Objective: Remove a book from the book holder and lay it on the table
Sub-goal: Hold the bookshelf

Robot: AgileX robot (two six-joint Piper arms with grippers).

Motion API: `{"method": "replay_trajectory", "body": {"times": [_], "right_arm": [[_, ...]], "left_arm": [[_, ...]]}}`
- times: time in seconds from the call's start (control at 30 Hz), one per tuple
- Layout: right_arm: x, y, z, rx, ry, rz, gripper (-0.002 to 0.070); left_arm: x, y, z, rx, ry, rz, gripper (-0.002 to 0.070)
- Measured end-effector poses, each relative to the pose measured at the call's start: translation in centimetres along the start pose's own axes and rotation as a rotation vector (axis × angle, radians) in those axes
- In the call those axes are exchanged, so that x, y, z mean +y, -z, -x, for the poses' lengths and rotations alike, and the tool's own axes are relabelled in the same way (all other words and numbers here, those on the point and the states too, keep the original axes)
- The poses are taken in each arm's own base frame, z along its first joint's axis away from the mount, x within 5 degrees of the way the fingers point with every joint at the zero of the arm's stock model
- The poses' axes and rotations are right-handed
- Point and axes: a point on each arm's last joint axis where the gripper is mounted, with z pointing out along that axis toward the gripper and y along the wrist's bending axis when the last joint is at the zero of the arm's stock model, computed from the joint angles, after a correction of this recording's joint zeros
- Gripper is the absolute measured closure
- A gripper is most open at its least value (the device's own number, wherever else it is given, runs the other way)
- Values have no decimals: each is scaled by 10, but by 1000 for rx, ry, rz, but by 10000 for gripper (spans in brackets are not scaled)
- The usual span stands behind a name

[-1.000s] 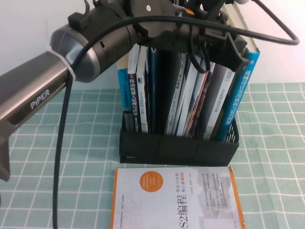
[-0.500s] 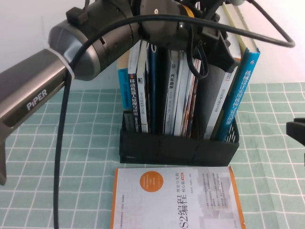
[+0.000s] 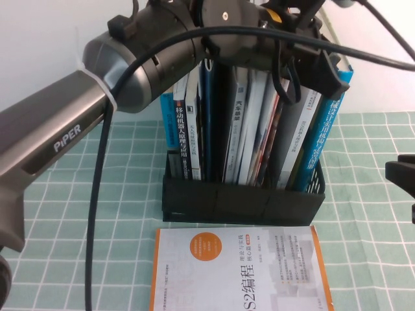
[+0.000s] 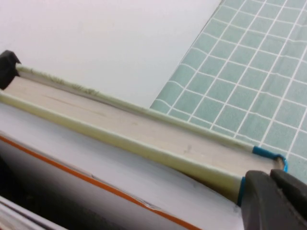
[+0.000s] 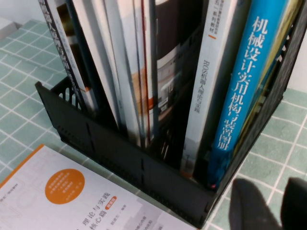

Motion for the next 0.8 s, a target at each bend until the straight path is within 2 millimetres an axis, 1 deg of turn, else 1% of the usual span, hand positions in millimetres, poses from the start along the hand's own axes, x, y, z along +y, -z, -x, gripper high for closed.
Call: {"method": "replay_trajectory", "body": {"times": [0.13, 0.27, 0.43, 0.7, 0.8], "right_arm": [[0, 0, 0, 0, 1, 0, 512], [0, 0, 0, 0, 1, 0, 512], [0, 0, 0, -1, 1, 0, 512], [0, 0, 0, -1, 1, 0, 511], [0, 0, 0, -1, 1, 0, 511]], "left_arm": [[-1, 1, 2, -5, -5, -3, 678], [0, -5, -4, 30, -27, -3, 678], [2, -5, -5, 64, -57, 10, 678], [9, 2, -7, 128, -12, 131, 678], [11, 4, -7, 134, -10, 151, 678]]}}
